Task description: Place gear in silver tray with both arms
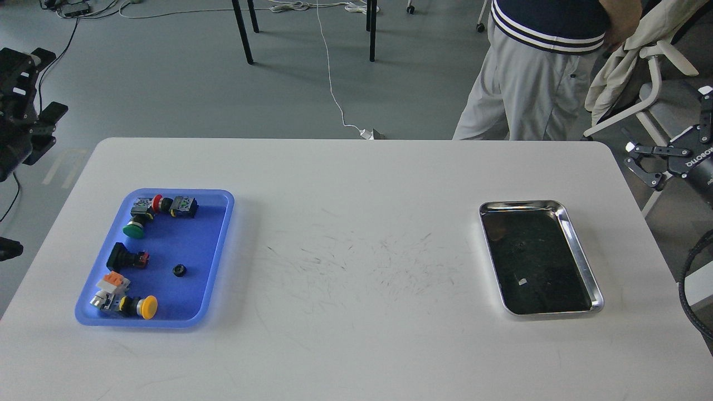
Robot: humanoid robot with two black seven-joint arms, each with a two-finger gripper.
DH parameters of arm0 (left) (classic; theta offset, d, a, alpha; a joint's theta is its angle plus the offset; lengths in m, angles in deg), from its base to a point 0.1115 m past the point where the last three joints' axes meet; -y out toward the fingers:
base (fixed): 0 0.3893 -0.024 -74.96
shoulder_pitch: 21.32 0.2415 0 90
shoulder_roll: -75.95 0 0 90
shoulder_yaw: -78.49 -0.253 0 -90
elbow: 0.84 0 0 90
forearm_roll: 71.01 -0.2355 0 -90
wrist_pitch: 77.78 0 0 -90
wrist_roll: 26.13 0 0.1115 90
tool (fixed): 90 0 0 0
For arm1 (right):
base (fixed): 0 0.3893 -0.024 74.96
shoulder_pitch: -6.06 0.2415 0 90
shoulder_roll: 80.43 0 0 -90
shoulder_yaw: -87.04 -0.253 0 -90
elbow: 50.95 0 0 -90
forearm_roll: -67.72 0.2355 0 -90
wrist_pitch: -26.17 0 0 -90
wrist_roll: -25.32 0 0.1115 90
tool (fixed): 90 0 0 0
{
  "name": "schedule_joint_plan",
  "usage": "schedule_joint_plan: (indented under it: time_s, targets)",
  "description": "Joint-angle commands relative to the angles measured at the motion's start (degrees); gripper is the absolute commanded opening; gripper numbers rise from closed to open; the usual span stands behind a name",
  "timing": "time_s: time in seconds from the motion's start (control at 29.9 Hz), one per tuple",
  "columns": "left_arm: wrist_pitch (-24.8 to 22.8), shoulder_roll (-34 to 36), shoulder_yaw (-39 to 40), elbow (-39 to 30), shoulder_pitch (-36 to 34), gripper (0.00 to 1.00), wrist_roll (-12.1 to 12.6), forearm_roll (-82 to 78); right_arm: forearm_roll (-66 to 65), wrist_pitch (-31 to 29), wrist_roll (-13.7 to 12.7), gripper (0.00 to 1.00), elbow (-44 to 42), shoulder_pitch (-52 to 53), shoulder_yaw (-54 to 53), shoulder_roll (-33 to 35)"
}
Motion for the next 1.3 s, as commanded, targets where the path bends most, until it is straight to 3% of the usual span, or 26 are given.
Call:
schedule_joint_plan:
  time_s: [0.0, 0.33, 0.43, 0.5, 0.7, 0.9, 1.27]
  targets:
    - [-1.3, 1.0, 0.0, -0.2, -0.2, 0.98, 0.1, 0.0, 1.2, 0.0, -0.5, 0.95, -1.9, 0.1, -3.4, -4.4]
    - [-3.5, 1.9, -0.1, -1.2, -0.7, 0.98, 0.4, -0.8, -1.5, 0.0, -0.8, 0.97, 0.5, 4.7, -2.5, -9.7]
    - [-3.2, 2.8, -0.1, -3.4, -0.5, 0.98, 0.4, -1.0, -6.5, 5.8, -1.5, 0.97, 3.5, 6.9, -1.4, -9.6]
    - [-3.3, 3.8, -0.1, -5.2, -0.4, 0.98, 0.4, -1.2, -10.1, 6.5, -2.9, 0.97, 4.4, 7.4, -1.4, -9.7]
    - [-3.7, 6.1, -0.6, -9.9, -0.4, 0.98, 0.4, -5.4, -12.1, 6.0, -5.0, 0.97, 3.7, 9.0, -3.0, -10.1]
    - [-3.8, 8.9, -1.1, -15.8, 0.1, 0.98, 0.5, -9.7, -12.0, 3.5, -4.6, 0.98, 3.2, 8.6, -5.0, -9.9]
    - [-4.1, 9.7, -7.3, -19.1, 0.2, 0.98, 0.3, -24.4, -11.5, 1.1, -4.4, 0.98, 1.7, 5.7, -8.4, -9.4]
